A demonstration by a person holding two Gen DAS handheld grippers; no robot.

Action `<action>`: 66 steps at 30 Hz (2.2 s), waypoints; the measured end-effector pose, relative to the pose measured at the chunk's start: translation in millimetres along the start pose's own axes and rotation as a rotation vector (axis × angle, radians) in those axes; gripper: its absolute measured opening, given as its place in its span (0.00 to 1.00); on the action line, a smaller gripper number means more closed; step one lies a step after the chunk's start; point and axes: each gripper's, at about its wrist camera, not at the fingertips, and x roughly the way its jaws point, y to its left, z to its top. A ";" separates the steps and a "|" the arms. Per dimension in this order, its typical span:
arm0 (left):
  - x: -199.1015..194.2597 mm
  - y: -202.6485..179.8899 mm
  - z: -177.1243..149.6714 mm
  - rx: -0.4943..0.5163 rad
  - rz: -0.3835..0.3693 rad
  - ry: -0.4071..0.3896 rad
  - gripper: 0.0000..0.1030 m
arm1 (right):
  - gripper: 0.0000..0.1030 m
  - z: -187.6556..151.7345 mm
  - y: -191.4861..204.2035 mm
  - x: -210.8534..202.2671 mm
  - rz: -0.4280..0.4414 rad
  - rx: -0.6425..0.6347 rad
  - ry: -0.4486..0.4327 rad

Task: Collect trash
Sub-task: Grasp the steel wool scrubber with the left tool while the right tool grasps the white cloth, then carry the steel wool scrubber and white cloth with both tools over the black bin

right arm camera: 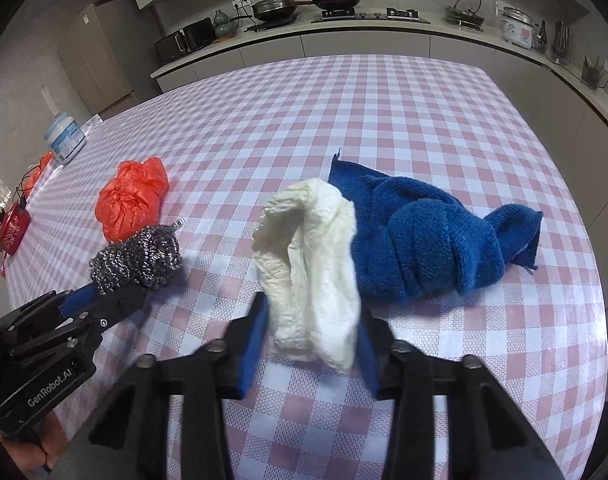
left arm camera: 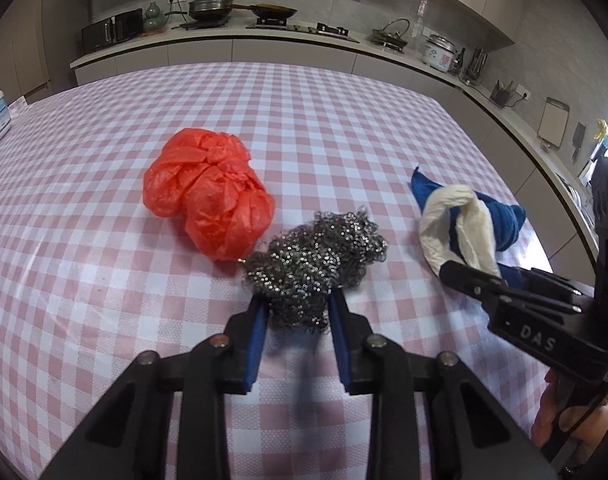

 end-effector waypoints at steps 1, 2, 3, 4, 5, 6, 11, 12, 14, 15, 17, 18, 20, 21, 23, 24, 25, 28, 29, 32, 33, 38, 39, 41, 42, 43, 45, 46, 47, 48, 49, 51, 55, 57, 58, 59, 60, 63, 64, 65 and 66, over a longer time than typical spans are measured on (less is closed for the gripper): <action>-0.5 -1.9 -1.1 0.001 -0.007 0.004 0.30 | 0.26 -0.1 -1.1 0.2 0.010 0.003 0.002; -0.8 -3.9 -1.9 0.002 -0.011 0.006 0.30 | 0.25 -0.6 -2.1 -0.4 0.017 0.006 0.002; -0.9 -6.2 -2.9 0.003 -0.013 0.006 0.30 | 0.25 -0.6 -2.8 0.0 0.023 0.008 0.002; -1.8 -8.5 -4.7 0.004 -0.019 0.008 0.29 | 0.25 -1.7 -4.4 -1.1 0.029 0.010 0.001; -2.1 -9.8 -5.8 0.004 -0.022 0.009 0.29 | 0.25 -3.0 -5.8 -2.6 0.032 0.009 -0.001; -2.6 -11.3 -7.1 0.004 -0.024 0.008 0.28 | 0.24 -4.3 -7.3 -3.9 0.035 0.011 -0.002; -5.0 -12.3 -6.9 -0.020 -0.028 -0.002 0.26 | 0.23 -10.4 -18.4 -17.2 0.056 0.027 -0.025; -5.1 -12.2 -6.1 -0.020 -0.028 -0.004 0.26 | 0.23 -11.7 -20.5 -19.6 0.059 0.028 -0.027; -9.0 -18.3 -9.2 -0.019 -0.036 -0.007 0.26 | 0.23 -14.1 -25.5 -24.7 0.064 0.032 -0.031; -10.0 -21.6 -10.9 -0.011 -0.038 -0.006 0.26 | 0.23 -15.4 -26.8 -26.0 0.067 0.033 -0.030; -8.2 -29.2 -17.1 0.006 -0.020 0.023 0.34 | 0.23 -19.6 -31.3 -29.1 0.078 0.032 -0.022; -7.1 -29.4 -18.7 0.000 -0.013 0.031 0.38 | 0.23 -22.0 -32.2 -30.1 0.081 0.033 -0.021; -8.4 -32.6 -22.8 -0.004 -0.001 0.030 0.55 | 0.23 -26.6 -37.4 -31.8 0.097 0.035 -0.011; -9.9 -34.2 -23.2 0.000 0.009 0.026 0.59 | 0.24 -27.9 -38.1 -32.7 0.100 0.037 -0.012; -13.5 -38.8 -22.0 0.015 0.034 0.006 0.68 | 0.25 -31.1 -43.4 -35.4 0.106 0.041 -0.011; -14.1 -40.8 -20.5 0.021 0.044 0.000 0.69 | 0.25 -32.2 -45.0 -36.2 0.108 0.043 -0.011; -13.6 -42.6 -17.5 0.030 0.051 -0.007 0.69 | 0.25 -33.5 -47.5 -37.6 0.111 0.046 -0.011; -6.4 -45.5 -8.7 0.055 0.054 -0.015 0.69 | 0.25 -36.0 -51.8 -40.5 0.110 0.054 -0.012; -2.5 -47.3 -5.5 0.065 0.053 -0.011 0.69 | 0.25 -36.5 -53.2 -40.7 0.109 0.058 -0.012; 7.1 -48.6 -5.6 0.075 0.028 0.000 0.63 | 0.25 -36.5 -55.5 -40.0 0.106 0.070 -0.011; 6.4 -49.1 -6.9 0.073 0.021 -0.001 0.58 | 0.25 -36.3 -56.3 -39.2 0.109 0.076 -0.009; 3.3 -53.4 -9.8 0.094 0.011 -0.024 0.39 | 0.28 -34.6 -58.1 -34.1 0.124 0.104 -0.004; 2.6 -54.5 -10.1 0.097 0.010 -0.026 0.39 | 0.28 -33.5 -58.0 -33.8 0.125 0.107 -0.007; 0.2 -54.3 -10.6 0.090 -0.002 -0.030 0.36 | 0.26 -32.6 -57.2 -33.7 0.127 0.104 -0.013; -1.6 -53.8 -11.0 0.084 -0.007 -0.031 0.36 | 0.18 -32.4 -56.6 -34.1 0.129 0.102 -0.017; -3.9 -53.0 -11.4 0.076 -0.013 -0.035 0.36 | 0.16 -32.4 -55.6 -35.0 0.130 0.096 -0.020; -8.8 -52.2 -12.2 0.064 -0.019 -0.044 0.35 | 0.14 -32.7 -54.0 -37.9 0.127 0.084 -0.029; -11.3 -52.0 -12.8 0.059 -0.020 -0.048 0.35 | 0.13 -32.9 -53.5 -39.5 0.129 0.079 -0.033; -12.9 -52.7 -13.0 0.057 -0.020 -0.050 0.35 | 0.11 -33.2 -53.2 -41.0 0.129 0.073 -0.035; -14.3 -54.2 -13.1 0.055 -0.020 -0.053 0.35 | 0.08 -33.8 -52.9 -42.5 0.129 0.069 -0.037; -16.4 -55.1 -13.3 0.052 -0.021 -0.057 0.35 | 0.08 -34.6 -53.2 -44.5 0.131 0.067 -0.040; -20.2 -58.2 -13.4 0.048 -0.021 -0.067 0.35 | 0.07 -36.8 -55.8 -50.2 0.142 0.069 -0.052; -26.5 -65.9 -13.1 0.047 -0.024 -0.083 0.35 | 0.06 -39.7 -63.0 -63.7 0.146 0.070 -0.075; -27.1 -69.7 -12.2 0.043 -0.029 -0.083 0.35 | 0.06 -41.3 -67.6 -68.4 0.146 0.073 -0.078; -29.0 -72.4 -12.1 0.041 -0.032 -0.086 0.35 | 0.06 -42.6 -70.7 -71.0 0.147 0.078 -0.081; -30.3 -75.2 -11.8 0.042 -0.034 -0.090 0.35 | 0.05 -44.0 -74.7 -75.1 0.145 0.085 -0.087; -32.0 -78.0 -11.5 0.044 -0.036 -0.093 0.35 | 0.05 -45.2 -78.3 -78.2 0.143 0.090 -0.091; -37.0 -89.7 -10.6 0.053 -0.052 -0.104 0.35 | 0.05 -48.5 -89.4 -89.0 0.141 0.108 -0.102; -38.9 -95.5 -10.4 0.059 -0.057 -0.108 0.35 | 0.05 -49.8 -93.3 -92.9 0.138 0.112 -0.108; -39.7 -100.0 -10.1 0.064 -0.063 -0.110 0.35 | 0.05 -51.1 -98.4 -98.2 0.134 0.119 -0.116; -40.3 -103.8 -9.6 0.069 -0.069 -0.111 0.35 | 0.05 -52.0 -102.1 -101.0 0.132 0.124 -0.120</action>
